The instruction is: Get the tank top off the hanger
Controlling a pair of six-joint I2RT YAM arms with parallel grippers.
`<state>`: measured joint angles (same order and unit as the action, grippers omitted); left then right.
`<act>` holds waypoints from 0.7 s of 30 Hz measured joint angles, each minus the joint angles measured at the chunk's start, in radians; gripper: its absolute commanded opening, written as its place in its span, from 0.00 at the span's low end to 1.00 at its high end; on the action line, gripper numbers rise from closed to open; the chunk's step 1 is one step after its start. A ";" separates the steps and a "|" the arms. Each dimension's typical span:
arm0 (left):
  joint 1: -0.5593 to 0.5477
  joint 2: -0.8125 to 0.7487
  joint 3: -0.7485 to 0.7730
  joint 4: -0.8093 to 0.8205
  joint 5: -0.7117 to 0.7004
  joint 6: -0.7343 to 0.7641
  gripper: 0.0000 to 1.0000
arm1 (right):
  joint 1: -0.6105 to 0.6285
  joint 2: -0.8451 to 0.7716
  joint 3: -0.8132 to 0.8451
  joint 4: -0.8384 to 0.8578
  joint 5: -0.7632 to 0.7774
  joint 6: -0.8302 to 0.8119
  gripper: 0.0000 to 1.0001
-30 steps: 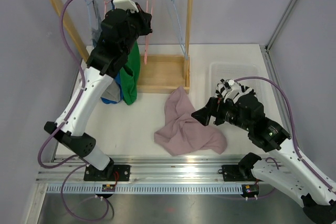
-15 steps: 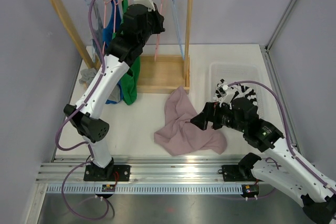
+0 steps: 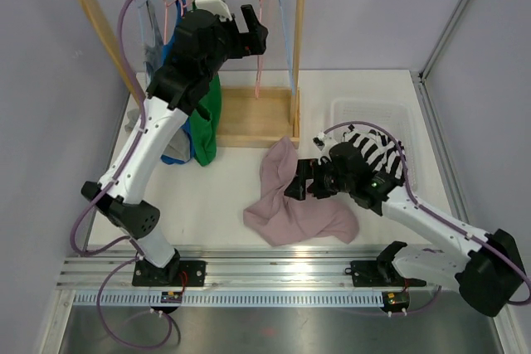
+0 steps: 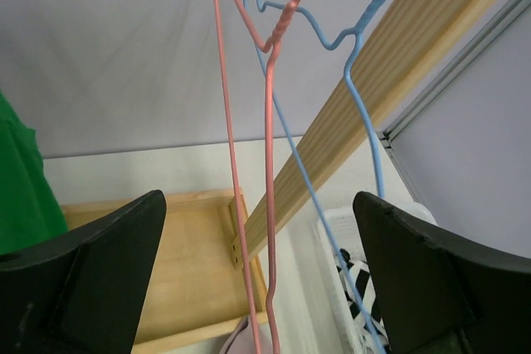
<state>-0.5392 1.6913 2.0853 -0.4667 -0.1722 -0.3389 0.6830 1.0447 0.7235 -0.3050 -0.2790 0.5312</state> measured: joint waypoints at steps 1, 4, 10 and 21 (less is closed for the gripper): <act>0.000 -0.018 -0.001 -0.015 -0.001 0.000 0.99 | 0.001 0.027 0.001 0.008 0.003 -0.004 1.00; 0.000 -0.130 -0.062 -0.026 -0.010 -0.001 0.99 | 0.018 0.137 0.022 0.008 0.054 -0.019 1.00; 0.000 -0.523 -0.367 -0.002 -0.028 -0.014 0.99 | 0.092 0.340 0.102 0.001 0.202 -0.042 0.99; 0.000 -0.879 -0.632 -0.053 -0.066 -0.035 0.99 | 0.208 0.678 0.267 -0.068 0.485 -0.066 0.42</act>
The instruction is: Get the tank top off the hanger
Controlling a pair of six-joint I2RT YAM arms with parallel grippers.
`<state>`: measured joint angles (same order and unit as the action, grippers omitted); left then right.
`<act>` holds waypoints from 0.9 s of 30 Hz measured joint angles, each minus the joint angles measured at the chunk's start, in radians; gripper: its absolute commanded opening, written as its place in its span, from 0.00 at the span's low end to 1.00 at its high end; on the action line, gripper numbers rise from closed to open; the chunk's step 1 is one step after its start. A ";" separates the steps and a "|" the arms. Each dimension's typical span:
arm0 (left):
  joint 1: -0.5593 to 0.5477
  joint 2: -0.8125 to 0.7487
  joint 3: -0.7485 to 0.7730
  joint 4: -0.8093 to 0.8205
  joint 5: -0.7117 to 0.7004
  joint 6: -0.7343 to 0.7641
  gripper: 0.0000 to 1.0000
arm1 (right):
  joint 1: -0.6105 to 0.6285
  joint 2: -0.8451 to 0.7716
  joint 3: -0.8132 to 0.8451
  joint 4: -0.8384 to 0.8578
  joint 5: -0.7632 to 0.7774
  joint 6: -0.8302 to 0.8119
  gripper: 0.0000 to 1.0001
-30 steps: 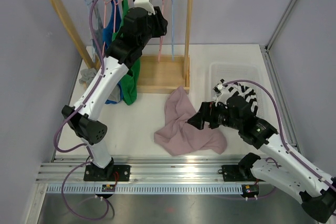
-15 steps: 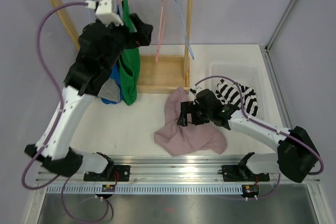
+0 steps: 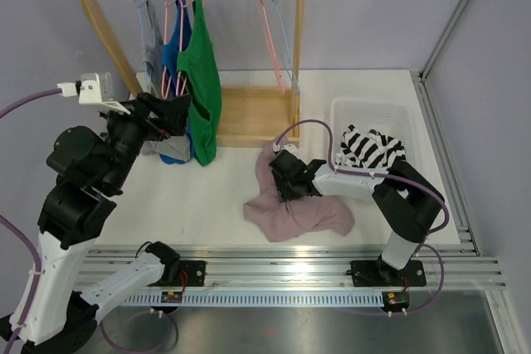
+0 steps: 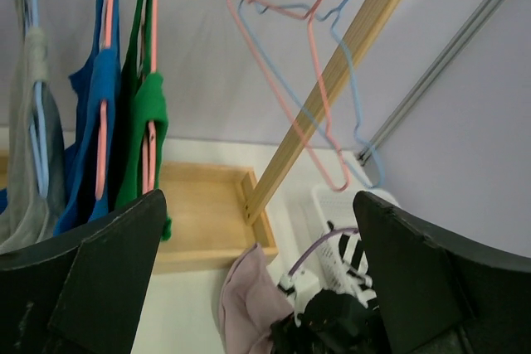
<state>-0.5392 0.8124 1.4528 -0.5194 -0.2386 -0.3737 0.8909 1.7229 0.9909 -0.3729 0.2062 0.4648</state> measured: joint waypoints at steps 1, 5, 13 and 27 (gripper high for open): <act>0.000 -0.010 -0.018 -0.018 -0.003 0.002 0.99 | 0.001 0.010 0.005 0.013 0.011 -0.002 0.32; 0.000 -0.044 -0.056 -0.089 -0.010 0.030 0.99 | 0.000 0.009 0.002 0.061 0.007 0.002 0.00; 0.000 -0.162 -0.136 -0.163 -0.085 0.113 0.99 | 0.000 -0.198 -0.039 0.005 -0.028 0.001 0.00; 0.000 -0.201 -0.262 -0.167 -0.171 0.175 0.99 | -0.021 -0.644 0.339 -0.312 0.312 -0.093 0.00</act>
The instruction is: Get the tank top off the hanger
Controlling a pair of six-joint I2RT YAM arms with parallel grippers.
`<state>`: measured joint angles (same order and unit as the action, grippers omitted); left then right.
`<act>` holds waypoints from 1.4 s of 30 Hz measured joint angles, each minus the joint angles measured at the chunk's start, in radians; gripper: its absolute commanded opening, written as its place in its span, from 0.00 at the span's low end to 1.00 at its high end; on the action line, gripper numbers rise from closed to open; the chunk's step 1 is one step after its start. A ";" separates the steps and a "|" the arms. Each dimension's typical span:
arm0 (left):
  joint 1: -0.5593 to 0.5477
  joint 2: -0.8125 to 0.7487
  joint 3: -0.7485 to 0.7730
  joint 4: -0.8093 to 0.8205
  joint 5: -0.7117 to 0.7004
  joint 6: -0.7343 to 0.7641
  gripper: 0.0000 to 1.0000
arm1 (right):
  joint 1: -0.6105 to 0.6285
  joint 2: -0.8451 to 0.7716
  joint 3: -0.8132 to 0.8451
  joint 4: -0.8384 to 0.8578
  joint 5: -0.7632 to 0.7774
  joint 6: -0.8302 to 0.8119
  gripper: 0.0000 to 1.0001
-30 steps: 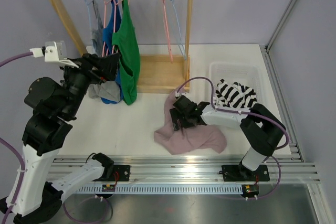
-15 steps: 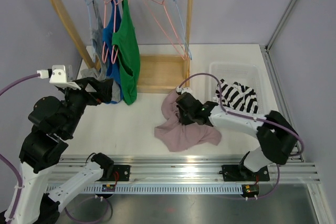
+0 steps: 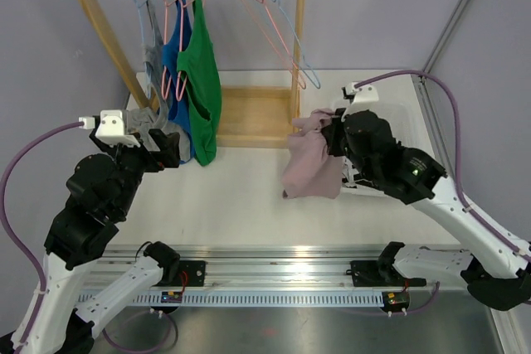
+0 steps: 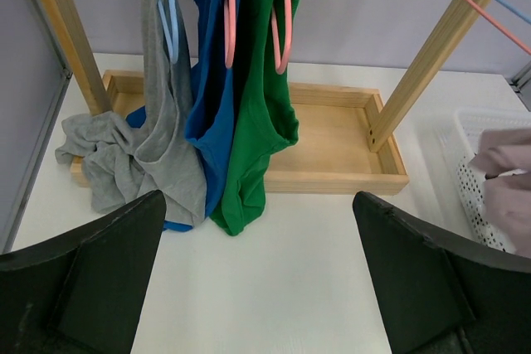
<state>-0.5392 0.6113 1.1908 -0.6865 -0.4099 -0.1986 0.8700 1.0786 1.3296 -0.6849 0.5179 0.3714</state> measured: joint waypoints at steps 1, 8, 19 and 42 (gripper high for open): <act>0.000 -0.001 0.000 0.000 -0.004 0.001 0.99 | -0.016 0.002 0.027 -0.020 0.018 -0.012 0.00; 0.000 -0.018 -0.004 0.007 -0.031 0.016 0.99 | -0.198 0.011 0.126 -0.110 0.102 -0.101 0.00; 0.000 -0.023 -0.022 0.016 -0.036 0.019 0.99 | -0.534 0.150 0.071 -0.006 -0.046 -0.163 0.00; 0.005 0.463 0.618 -0.102 -0.040 -0.005 0.99 | -0.668 -0.200 -0.179 0.145 -0.475 -0.013 1.00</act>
<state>-0.5339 1.0740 1.8091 -0.7883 -0.4500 -0.2035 0.2020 0.8787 1.1511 -0.5400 0.0433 0.3584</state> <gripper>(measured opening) 0.988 0.993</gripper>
